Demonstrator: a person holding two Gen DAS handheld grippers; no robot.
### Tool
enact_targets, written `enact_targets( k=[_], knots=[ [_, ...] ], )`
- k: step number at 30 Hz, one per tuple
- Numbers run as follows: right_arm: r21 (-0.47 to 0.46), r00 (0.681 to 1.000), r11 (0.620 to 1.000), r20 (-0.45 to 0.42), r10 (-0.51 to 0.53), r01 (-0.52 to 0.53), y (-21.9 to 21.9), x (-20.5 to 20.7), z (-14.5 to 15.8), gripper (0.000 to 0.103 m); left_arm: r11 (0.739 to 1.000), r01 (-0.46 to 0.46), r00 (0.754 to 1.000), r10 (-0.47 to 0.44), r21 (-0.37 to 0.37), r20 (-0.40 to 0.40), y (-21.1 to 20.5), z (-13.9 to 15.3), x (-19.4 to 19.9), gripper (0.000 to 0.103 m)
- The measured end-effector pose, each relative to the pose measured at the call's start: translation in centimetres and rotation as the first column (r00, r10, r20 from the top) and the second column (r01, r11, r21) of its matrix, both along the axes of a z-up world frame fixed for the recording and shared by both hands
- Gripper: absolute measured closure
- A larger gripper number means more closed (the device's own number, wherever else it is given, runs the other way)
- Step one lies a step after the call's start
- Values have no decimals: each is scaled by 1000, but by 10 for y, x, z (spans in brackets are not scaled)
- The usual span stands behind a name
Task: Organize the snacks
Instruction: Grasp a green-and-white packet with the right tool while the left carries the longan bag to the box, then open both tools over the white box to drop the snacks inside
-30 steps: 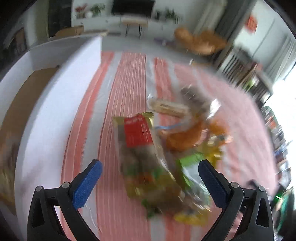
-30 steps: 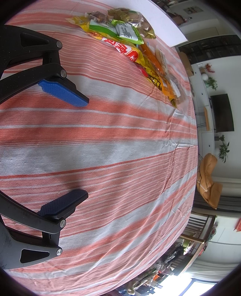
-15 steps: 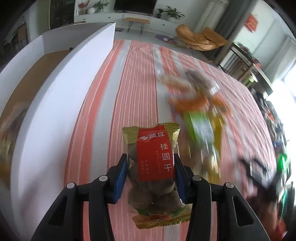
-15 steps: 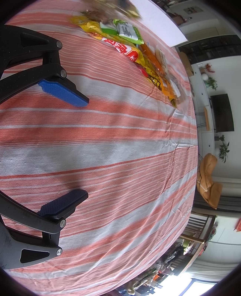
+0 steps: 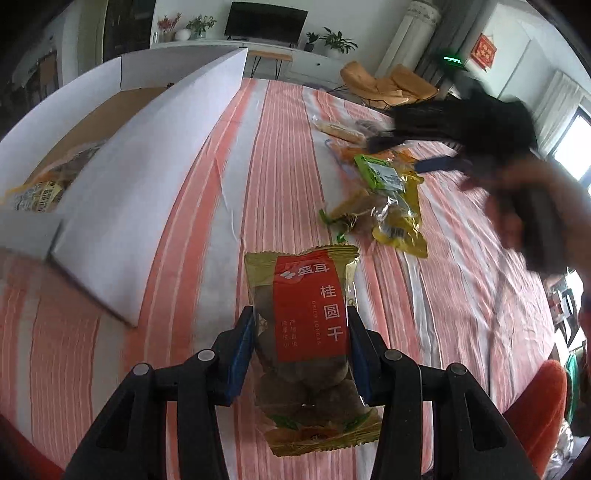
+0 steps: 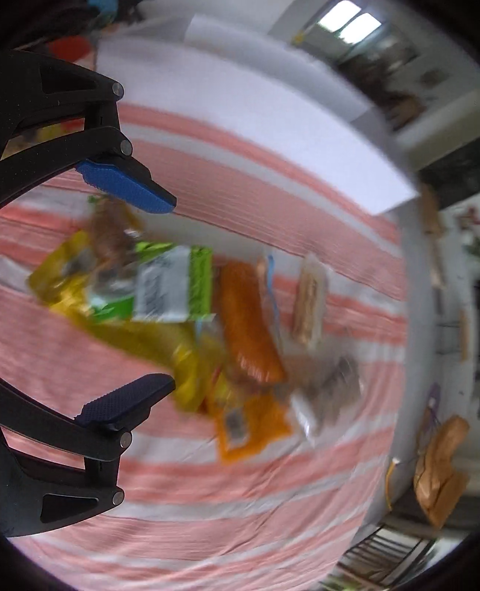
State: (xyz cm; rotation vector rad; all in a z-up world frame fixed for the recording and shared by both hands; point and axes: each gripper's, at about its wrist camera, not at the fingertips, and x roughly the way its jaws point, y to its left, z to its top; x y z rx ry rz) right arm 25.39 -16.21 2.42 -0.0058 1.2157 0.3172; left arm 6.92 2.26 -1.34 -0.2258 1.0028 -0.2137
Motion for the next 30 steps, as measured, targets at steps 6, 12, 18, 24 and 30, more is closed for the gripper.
enact_targets(
  k=[6, 12, 18, 24, 30],
  knots=[
    [-131, 994, 991, -106, 3, -17, 26, 12, -27, 51, 999, -1, 1000, 1, -35, 6, 11, 1, -7, 57],
    [-68, 1000, 998, 6, 7, -6, 11, -14, 17, 52, 982, 15, 999, -7, -188, 46, 26, 35, -14, 57],
    [126, 980, 980, 144, 135, -153, 73, -48, 107, 51, 976, -95, 972, 133, -194, 193, 106, 114, 3, 57],
    [291, 937, 898, 218, 273, -329, 187, -65, 145, 47, 942, -332, 928, 319, 42, 195, 198, 131, 52, 50],
    [387, 951, 872, 187, 246, -301, 219, -59, 128, 29, 902, -427, 891, 410, 55, 194, 231, 124, 50, 20]
  ],
)
